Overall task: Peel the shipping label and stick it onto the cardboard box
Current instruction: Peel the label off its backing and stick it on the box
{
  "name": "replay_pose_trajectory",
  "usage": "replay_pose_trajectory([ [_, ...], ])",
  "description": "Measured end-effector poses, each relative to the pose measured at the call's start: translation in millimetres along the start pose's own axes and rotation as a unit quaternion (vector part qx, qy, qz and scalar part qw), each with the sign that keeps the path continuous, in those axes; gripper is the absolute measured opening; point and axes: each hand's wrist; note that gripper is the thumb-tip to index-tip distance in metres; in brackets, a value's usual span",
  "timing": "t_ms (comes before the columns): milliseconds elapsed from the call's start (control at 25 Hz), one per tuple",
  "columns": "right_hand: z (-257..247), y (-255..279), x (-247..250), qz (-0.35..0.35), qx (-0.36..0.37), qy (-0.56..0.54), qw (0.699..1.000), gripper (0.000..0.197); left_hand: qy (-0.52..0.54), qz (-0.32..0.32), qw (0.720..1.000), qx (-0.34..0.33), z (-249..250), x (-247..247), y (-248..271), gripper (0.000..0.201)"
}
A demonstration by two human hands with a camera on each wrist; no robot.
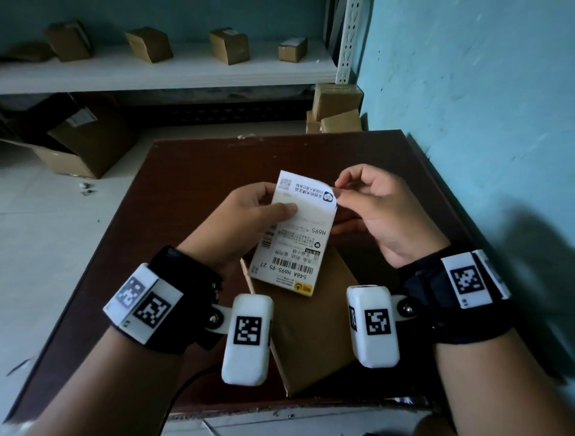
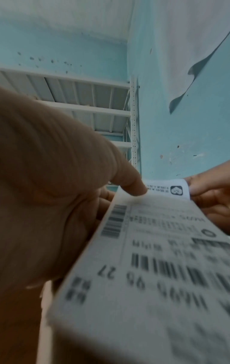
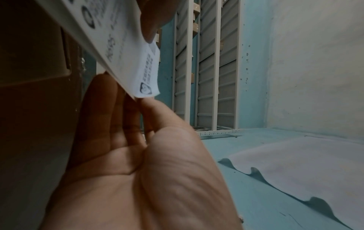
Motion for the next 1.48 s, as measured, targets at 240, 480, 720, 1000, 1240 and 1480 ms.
replay_pose_trajectory([
  [240, 3, -1, -1, -0.026, -0.008, 0.035, 0.999, 0.011, -0.004, 0.067, 0.997, -0.032, -5, -3, -1, 0.012],
  [480, 4, -3, -4, -0.01, 0.001, 0.043, 0.999, 0.014, -0.036, 0.083, 0.995, -0.044, -8, -8, -1, 0.011],
  [720, 7, -3, -2, -0.046, -0.008, 0.037, 0.998, 0.005, -0.035, 0.066, 0.997, -0.025, -6, -7, -1, 0.012],
  [1000, 8, -3, -3, -0.073, 0.001, 0.056, 0.996, 0.023, -0.064, 0.053, 0.996, -0.04, -4, -13, -1, 0.022],
  [1240, 10, -4, -3, -0.078, 0.004, 0.052, 0.996, 0.022, -0.061, 0.06, 0.995, -0.053, -5, -13, -1, 0.011],
  [1480, 9, -2, -4, -0.078, 0.003, 0.059, 0.995, 0.022, -0.058, 0.049, 0.995, -0.061, -5, -15, -1, 0.015],
])
Point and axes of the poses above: each hand's wrist, its own y-axis away from the middle knuckle, its own x-axis out of the back of the hand, z = x × y, and after that the axes turned 14 degrees about -x, right-handed
